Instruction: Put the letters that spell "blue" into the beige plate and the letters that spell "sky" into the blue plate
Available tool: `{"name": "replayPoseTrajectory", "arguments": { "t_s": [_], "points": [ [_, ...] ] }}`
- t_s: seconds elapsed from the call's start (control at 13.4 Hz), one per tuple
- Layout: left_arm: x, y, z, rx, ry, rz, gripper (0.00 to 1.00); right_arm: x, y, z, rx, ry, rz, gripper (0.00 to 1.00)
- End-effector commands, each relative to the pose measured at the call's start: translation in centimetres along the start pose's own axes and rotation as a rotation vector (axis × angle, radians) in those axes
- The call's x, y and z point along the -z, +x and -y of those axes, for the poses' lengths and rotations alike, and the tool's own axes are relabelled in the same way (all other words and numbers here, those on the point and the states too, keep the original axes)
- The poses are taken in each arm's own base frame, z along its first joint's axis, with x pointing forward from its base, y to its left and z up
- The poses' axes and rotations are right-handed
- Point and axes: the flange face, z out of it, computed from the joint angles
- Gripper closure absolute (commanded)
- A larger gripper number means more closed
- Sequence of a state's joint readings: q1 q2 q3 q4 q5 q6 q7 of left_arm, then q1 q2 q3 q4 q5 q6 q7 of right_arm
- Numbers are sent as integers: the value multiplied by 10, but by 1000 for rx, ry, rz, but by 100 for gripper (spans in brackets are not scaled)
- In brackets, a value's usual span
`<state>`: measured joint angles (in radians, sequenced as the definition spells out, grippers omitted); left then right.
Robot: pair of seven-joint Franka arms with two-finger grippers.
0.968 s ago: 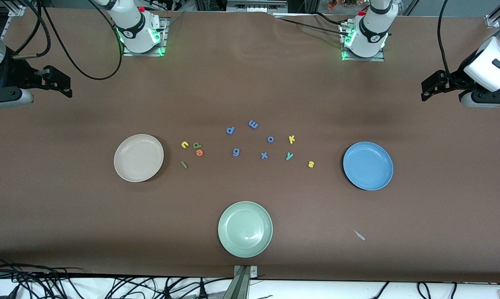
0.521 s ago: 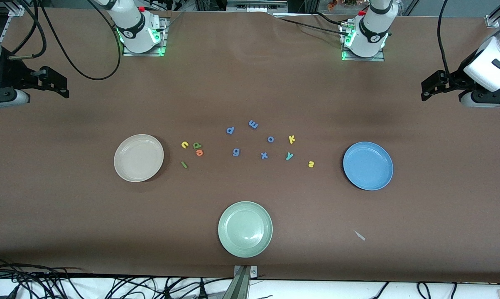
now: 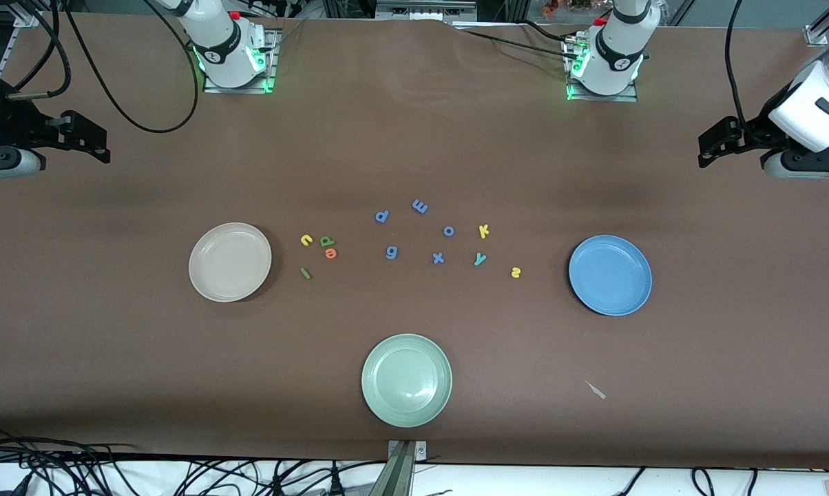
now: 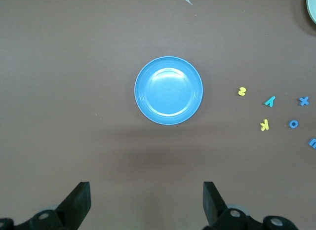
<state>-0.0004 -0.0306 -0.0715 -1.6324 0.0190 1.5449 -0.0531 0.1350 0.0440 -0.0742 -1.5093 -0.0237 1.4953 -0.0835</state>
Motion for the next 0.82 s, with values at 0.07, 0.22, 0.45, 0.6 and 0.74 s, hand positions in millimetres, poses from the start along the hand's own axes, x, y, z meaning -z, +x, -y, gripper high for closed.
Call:
{"name": "replayPoseTrajectory", "arguments": {
  "t_s": [0.07,0.22,0.45,0.6,0.74],
  "points": [
    [6,1,-1,-14,-23,7,0,4,0,-1,-47,5,3,0],
    [6,1,-1,-14,-23,7,0,4,0,-1,-49,5,3,0],
    [6,1,-2,-16,-24,7,0,4,0,-1,-49,4,3,0],
    [6,1,-1,-16,-23,7,0,4,0,-1,-51,4,3,0],
    [6,1,-1,-16,-23,7,0,4,0,-1,-52,4,3,0]
  ]
}}
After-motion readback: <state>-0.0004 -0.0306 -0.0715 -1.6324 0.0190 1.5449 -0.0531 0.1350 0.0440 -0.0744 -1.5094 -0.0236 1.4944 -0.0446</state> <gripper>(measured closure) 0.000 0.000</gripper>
